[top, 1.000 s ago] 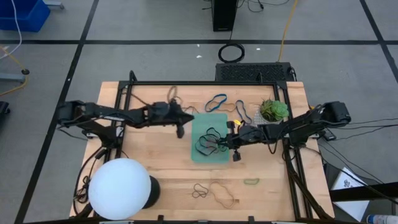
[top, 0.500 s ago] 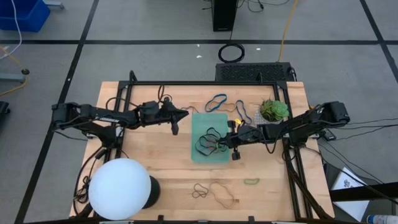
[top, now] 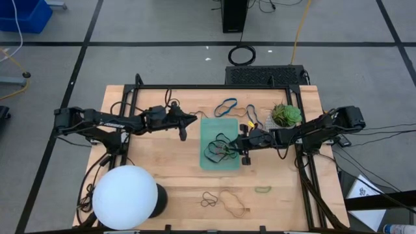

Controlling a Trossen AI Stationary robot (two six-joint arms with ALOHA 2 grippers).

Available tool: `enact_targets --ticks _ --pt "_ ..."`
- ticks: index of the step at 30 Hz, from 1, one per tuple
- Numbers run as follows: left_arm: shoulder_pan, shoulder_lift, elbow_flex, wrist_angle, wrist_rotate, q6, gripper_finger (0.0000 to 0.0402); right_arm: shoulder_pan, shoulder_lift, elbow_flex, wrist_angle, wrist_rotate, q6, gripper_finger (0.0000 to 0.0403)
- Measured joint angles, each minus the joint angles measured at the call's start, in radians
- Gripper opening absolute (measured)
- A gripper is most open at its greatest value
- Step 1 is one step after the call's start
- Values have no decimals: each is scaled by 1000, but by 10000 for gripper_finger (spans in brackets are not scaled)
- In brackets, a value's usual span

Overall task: Pick and place rubber bands into bin
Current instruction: Put the green rubber band into the green bin

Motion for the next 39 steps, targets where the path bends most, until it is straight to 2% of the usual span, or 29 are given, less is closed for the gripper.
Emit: enact_targets --ticks 8,19,23,27,34,39 --pt "0 0 0 0 0 0 42 50 -50 -1 -35 -7 -9 148" --pt "-12 0 0 -7 8 -1 42 215 -223 -1 -335 -8 5 145" --pt "-13 0 0 -2 8 -1 42 270 -272 -1 -355 -8 86 145" --pt "-13 0 0 -2 8 -1 42 317 -311 0 -373 -8 94 144" --pt "-13 1 0 -1 8 -1 42 470 -318 0 -493 -6 -84 148" --pt "-13 1 1 2 8 -1 42 551 -295 0 -526 62 -33 144"
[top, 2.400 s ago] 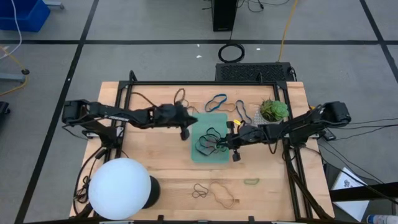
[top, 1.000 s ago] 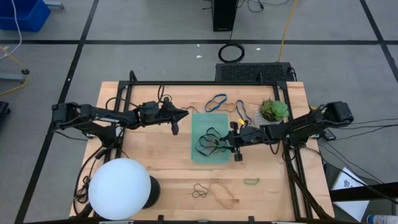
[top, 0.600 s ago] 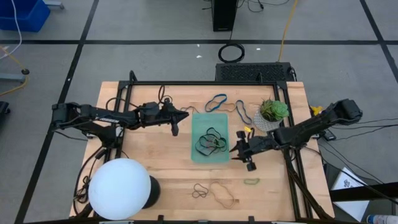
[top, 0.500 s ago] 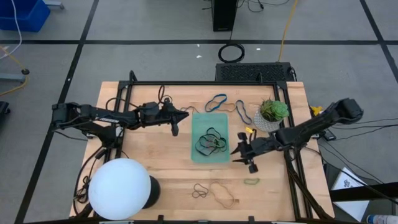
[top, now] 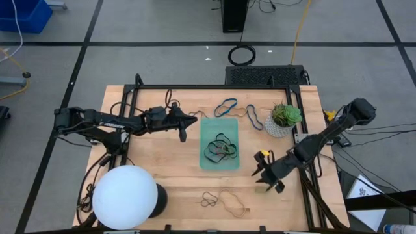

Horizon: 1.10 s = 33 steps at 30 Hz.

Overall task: Pick and place rubber bands into bin
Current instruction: Put the green rubber band into the green bin

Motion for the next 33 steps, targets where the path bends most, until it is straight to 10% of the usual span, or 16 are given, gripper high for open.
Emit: enact_targets --ticks 33 --pt "-1 0 0 2 0 0 42 112 264 11 9 -17 455 147"
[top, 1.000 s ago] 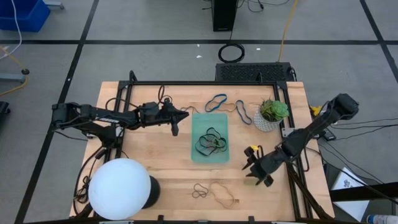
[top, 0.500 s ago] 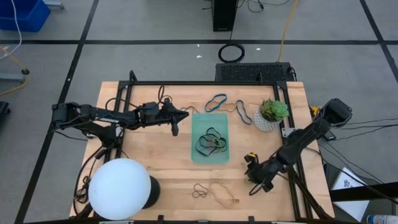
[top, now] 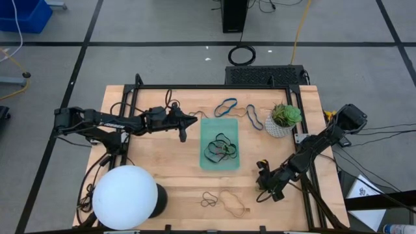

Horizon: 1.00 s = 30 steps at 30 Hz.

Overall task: Pick and place rubber bands into bin
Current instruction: Put the green rubber band into the green bin

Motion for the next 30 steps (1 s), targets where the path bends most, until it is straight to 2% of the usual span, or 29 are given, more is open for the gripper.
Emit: enact_targets --ticks 21,30 --pt "0 0 0 -6 0 0 42 0 -2 0 4 1 -16 149" --pt "0 0 0 -6 0 0 42 0 -2 -1 4 1 -23 121"
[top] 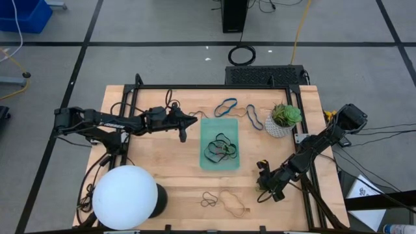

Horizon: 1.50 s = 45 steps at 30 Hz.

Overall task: Pick and place rubber bands into bin
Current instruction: Put the green rubber band into the green bin

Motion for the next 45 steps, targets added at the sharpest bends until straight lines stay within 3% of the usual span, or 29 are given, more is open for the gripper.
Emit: enact_targets --ticks 11,21,27,33,38,42,45 --pt "0 0 0 0 0 0 42 0 0 -6 12 -27 14 39" --pt "0 0 0 0 0 0 42 -1 -3 -109 237 -45 2 3" --pt "0 0 0 0 0 0 42 -2 -9 -110 253 -46 -89 1" --pt "0 0 0 -1 0 0 42 -36 -82 -110 255 39 -160 1" --pt "0 0 0 -1 0 0 42 -67 -177 -110 257 148 -308 1" --pt "0 0 0 -1 0 0 42 -137 -270 -110 271 250 -349 0" --pt "0 0 0 -1 0 0 42 -219 -329 -103 308 267 -390 0"
